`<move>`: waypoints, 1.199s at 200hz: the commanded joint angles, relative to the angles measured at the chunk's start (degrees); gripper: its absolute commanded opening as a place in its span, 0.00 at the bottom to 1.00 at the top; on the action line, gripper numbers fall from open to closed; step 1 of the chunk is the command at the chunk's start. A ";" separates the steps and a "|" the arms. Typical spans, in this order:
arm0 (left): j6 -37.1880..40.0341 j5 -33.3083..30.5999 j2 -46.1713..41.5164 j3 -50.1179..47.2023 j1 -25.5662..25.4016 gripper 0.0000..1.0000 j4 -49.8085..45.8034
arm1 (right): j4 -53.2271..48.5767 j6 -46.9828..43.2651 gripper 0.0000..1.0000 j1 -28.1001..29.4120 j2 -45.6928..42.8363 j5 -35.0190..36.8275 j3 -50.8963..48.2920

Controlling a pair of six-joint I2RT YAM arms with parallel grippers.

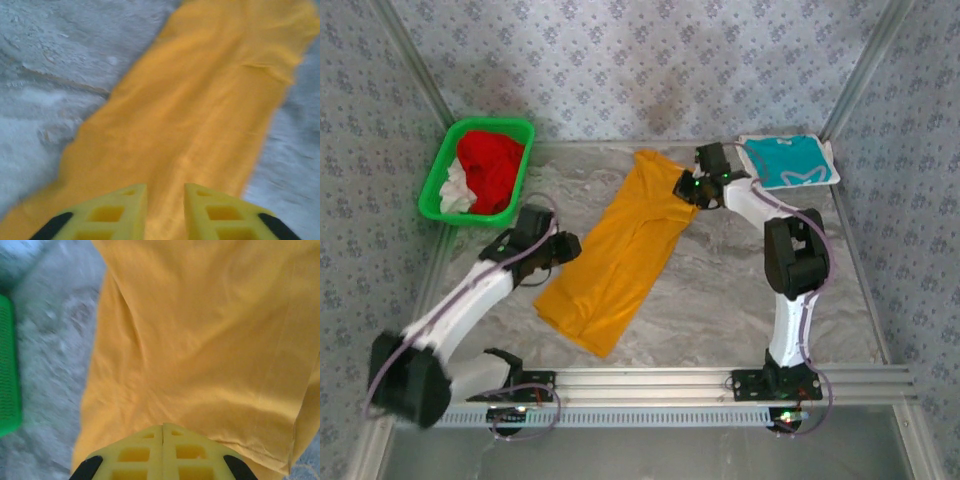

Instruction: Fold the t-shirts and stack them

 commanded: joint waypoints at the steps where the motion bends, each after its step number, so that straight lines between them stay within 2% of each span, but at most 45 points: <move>1: 6.32 1.52 6.98 1.86 1.20 0.23 7.18 | -0.39 2.01 0.00 -0.80 3.68 4.30 1.38; 27: 6.46 1.78 13.94 2.47 1.50 0.12 9.25 | -4.50 2.09 0.00 0.32 9.44 5.88 6.79; 75: 1.10 2.07 15.18 -8.21 1.41 0.11 15.45 | -5.99 4.30 0.00 -0.58 18.00 6.11 14.38; 106: -0.92 3.12 17.50 -10.30 -0.98 0.10 17.96 | -5.59 6.82 0.00 -2.02 24.01 3.98 20.91; 126: -2.09 2.78 20.82 -8.36 -3.45 0.09 18.79 | -6.16 7.30 0.00 -2.86 28.65 4.09 27.99; 169: -6.88 5.09 25.25 -2.04 -5.41 0.09 20.89 | -10.55 5.07 0.00 -4.30 39.35 -2.84 50.47; 188: -7.92 3.68 25.63 1.01 -6.82 0.09 17.72 | -10.40 4.41 0.00 -4.86 38.34 -3.93 52.27; 220: -12.70 7.31 22.75 -0.99 -7.63 0.09 21.33 | -12.18 1.65 0.10 -5.18 32.54 -9.15 51.77; 240: -12.93 6.03 18.36 -2.21 -7.82 0.10 18.78 | -12.57 -2.22 0.13 -3.77 22.98 -10.64 42.60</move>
